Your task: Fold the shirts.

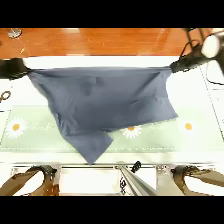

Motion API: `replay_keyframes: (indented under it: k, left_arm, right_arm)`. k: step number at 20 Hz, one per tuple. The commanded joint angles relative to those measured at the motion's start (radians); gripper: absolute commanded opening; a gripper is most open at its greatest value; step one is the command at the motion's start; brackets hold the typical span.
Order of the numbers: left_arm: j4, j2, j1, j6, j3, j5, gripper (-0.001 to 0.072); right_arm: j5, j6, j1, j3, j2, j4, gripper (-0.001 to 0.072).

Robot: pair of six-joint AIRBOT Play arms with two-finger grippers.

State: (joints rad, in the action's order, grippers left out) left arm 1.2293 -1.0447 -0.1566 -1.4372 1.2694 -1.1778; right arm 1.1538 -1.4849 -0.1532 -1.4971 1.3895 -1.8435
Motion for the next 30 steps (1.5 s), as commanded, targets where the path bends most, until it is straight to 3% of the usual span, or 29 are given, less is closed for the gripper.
replay_keyframes:
  k: [1,5,8,10,12,13,14,15,16,17,18,19,21,26,30]
  left_arm:
    - [-0.041,-0.202,0.031,0.078,-0.032,0.179,0.0019]
    - [-0.044,-0.354,0.102,0.079,-0.032,0.261,0.0019]
    - [-0.044,-0.455,0.15,0.058,-0.032,0.209,0.0019]
    - [-0.056,-0.482,0.164,-0.007,-0.032,0.171,0.0019]
    - [-0.06,-0.477,0.163,-0.007,-0.016,0.126,0.0023]
    - [-0.053,-0.475,0.156,-0.006,0.008,0.085,0.0076]
    - [-0.042,-0.474,0.143,-0.007,0.042,0.032,0.0258]
    - [-0.021,-0.473,0.125,-0.008,0.076,-0.039,0.0522]
    - [0.02,-0.472,0.103,-0.023,0.101,-0.125,0.0651]
    - [0.053,-0.465,0.078,-0.042,0.103,-0.206,0.0652]
    - [0.057,-0.452,0.047,-0.045,0.084,-0.28,0.0652]
    - [0.045,-0.431,0.02,-0.042,0.047,-0.324,0.0652]
    - [-0.001,-0.336,-0.029,0.006,-0.106,-0.314,0.0652]
    - [-0.177,-0.014,-0.177,0.095,-0.61,-0.084,0.0652]
    - [-0.197,0.032,-0.246,0.205,-0.793,-0.045,0.0652]
  right_arm:
    - [-0.162,-0.066,0.046,-0.001,0.147,0.014,0.0035]
    - [-0.219,-0.145,0.108,-0.001,0.185,0.128,0.0036]
    - [-0.155,-0.208,0.142,-0.001,0.216,0.259,0.0036]
    - [-0.119,-0.207,0.146,-0.001,0.226,0.271,0.0037]
    - [-0.114,-0.201,0.146,-0.002,0.213,0.272,0.0049]
    - [-0.105,-0.189,0.146,-0.002,0.195,0.267,0.0182]
    - [-0.089,-0.167,0.147,-0.002,0.171,0.258,0.0349]
    - [-0.061,-0.136,0.147,-0.002,0.143,0.23,0.0441]
    - [-0.005,-0.116,0.147,-0.002,0.115,0.172,0.0445]
    - [0.069,-0.114,0.148,-0.002,0.095,0.092,0.0446]
    - [0.151,-0.114,0.157,-0.001,0.085,0.016,0.0497]
    - [0.203,-0.099,0.182,0.003,0.078,0.01,0.0502]
    - [0.234,-0.065,0.275,0.058,0.051,0.161,0.0502]
    - [0.217,0.101,0.461,0.253,-0.012,0.607,0.0557]
    - [0.204,0.122,0.473,0.267,-0.012,0.691,0.0552]
